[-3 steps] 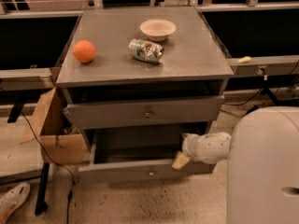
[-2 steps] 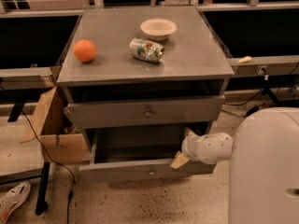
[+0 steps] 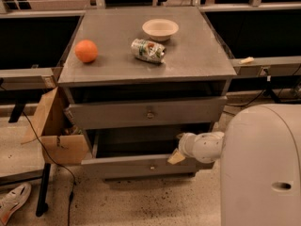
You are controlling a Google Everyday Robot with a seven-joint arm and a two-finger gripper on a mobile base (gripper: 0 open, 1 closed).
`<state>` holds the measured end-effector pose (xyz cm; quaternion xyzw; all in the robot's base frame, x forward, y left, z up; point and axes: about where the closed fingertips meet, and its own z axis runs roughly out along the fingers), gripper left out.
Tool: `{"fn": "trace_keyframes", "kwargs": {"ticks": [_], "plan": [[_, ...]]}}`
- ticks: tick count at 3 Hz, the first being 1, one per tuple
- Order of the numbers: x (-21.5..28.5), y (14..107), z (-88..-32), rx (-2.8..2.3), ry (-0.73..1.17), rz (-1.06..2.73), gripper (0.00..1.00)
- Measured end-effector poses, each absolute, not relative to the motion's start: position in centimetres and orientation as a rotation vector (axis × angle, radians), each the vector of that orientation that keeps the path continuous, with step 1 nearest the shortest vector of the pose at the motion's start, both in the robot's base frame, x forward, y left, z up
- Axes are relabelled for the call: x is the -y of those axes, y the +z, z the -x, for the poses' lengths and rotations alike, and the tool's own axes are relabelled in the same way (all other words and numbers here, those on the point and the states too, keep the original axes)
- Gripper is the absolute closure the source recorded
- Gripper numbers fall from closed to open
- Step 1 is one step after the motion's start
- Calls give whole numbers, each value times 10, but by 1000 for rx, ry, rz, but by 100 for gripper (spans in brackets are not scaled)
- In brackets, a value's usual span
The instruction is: Close middle drawer
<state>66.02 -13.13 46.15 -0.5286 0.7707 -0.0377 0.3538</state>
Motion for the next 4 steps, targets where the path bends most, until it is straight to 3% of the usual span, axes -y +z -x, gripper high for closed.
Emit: {"fn": "trace_keyframes", "kwargs": {"ticks": [2, 3, 4], "plan": [[131, 459, -657, -1991, -101, 1372, 94], [129, 455, -658, -1990, -105, 1384, 83], [123, 451, -659, -1987, -106, 1402, 60]]}}
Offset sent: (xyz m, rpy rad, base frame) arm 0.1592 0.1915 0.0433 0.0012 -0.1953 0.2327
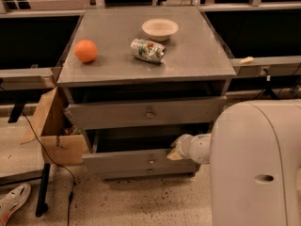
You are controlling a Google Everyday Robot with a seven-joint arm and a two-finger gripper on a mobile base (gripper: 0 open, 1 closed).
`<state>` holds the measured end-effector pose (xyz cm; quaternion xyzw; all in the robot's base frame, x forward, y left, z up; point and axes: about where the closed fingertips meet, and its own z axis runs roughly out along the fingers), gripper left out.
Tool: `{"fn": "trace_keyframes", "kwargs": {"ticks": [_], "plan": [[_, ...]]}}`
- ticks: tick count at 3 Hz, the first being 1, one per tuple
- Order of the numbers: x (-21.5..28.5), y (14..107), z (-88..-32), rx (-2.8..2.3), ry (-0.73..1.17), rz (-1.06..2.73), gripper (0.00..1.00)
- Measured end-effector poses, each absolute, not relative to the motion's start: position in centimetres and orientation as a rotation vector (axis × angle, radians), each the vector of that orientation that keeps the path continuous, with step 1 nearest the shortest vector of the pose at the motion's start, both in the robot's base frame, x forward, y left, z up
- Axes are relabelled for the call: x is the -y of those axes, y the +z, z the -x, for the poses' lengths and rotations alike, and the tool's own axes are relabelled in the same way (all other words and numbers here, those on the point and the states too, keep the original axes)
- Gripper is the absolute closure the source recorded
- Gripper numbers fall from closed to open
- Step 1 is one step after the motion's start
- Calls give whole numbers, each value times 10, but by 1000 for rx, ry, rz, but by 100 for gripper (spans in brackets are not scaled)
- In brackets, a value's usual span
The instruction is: Close middle drawer
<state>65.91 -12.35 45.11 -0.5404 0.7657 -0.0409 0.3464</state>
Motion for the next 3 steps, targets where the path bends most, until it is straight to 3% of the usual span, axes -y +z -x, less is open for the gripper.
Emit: {"fn": "trace_keyframes", "kwargs": {"ticks": [2, 3], "plan": [[114, 446, -656, -1979, -100, 1431, 13], [79, 459, -689, -1912, -107, 1454, 0]]}}
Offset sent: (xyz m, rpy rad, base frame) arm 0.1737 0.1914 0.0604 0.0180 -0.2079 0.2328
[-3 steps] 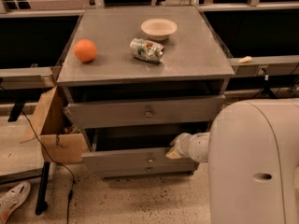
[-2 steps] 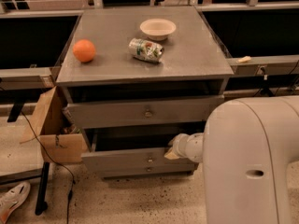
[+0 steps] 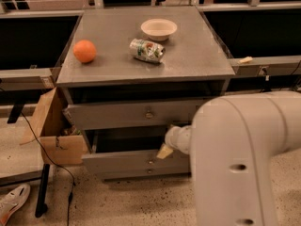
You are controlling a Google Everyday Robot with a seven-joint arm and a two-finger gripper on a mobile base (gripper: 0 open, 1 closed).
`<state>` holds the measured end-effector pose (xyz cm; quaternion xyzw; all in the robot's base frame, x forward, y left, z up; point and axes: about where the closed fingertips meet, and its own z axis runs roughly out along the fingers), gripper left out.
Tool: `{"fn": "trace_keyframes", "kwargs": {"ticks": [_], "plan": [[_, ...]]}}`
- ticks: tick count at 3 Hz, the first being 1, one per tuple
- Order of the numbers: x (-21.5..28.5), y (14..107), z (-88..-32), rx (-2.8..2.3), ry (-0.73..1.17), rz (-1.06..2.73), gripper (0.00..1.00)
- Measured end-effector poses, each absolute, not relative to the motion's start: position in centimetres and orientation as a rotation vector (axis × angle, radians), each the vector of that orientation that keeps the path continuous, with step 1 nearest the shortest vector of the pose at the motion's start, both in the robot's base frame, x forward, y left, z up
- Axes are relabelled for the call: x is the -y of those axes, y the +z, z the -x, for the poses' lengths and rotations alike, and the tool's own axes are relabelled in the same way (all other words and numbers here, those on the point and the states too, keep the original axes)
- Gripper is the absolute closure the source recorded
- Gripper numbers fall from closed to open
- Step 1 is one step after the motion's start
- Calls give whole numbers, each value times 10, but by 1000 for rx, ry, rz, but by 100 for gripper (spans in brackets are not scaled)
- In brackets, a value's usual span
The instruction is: Close middle drawer
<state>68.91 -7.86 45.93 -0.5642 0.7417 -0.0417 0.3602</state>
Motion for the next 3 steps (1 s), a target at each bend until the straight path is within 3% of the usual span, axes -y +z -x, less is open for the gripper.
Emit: {"fn": "trace_keyframes", "kwargs": {"ticks": [1, 3], "plan": [[58, 462, -708, -1869, -113, 1467, 18], [60, 462, -700, -1869, -113, 1467, 64]]}}
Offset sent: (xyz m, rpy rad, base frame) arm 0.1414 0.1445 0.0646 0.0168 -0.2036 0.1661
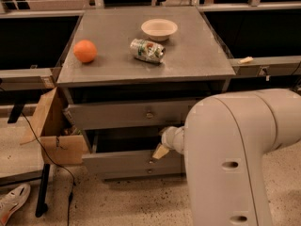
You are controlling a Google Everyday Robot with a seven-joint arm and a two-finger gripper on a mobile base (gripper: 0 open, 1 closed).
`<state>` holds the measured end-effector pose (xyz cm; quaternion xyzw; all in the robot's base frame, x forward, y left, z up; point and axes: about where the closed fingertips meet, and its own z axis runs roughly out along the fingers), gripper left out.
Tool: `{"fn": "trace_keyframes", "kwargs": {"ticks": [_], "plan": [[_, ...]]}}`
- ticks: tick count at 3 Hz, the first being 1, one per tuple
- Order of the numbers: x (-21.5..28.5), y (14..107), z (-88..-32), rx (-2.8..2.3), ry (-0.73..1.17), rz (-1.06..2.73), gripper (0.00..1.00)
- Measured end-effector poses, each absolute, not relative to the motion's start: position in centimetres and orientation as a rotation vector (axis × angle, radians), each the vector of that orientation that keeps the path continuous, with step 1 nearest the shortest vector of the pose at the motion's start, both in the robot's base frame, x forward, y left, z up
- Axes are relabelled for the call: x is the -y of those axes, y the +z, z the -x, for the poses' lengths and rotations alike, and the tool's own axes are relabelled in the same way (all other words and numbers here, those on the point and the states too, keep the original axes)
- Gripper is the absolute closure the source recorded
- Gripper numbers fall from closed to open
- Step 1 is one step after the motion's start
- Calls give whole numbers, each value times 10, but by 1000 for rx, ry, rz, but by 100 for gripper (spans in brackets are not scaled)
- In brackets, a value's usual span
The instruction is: Close middle drawer
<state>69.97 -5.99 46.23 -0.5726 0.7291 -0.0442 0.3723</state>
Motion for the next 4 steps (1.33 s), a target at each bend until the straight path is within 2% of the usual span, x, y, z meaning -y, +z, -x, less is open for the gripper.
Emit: {"fn": "trace_keyframes", "kwargs": {"ticks": [1, 2, 4], "plan": [[56, 459, -702, -1869, -123, 1489, 96], [57, 459, -697, -1869, -123, 1489, 100], [60, 470, -689, -1851, -151, 1487, 100]]}}
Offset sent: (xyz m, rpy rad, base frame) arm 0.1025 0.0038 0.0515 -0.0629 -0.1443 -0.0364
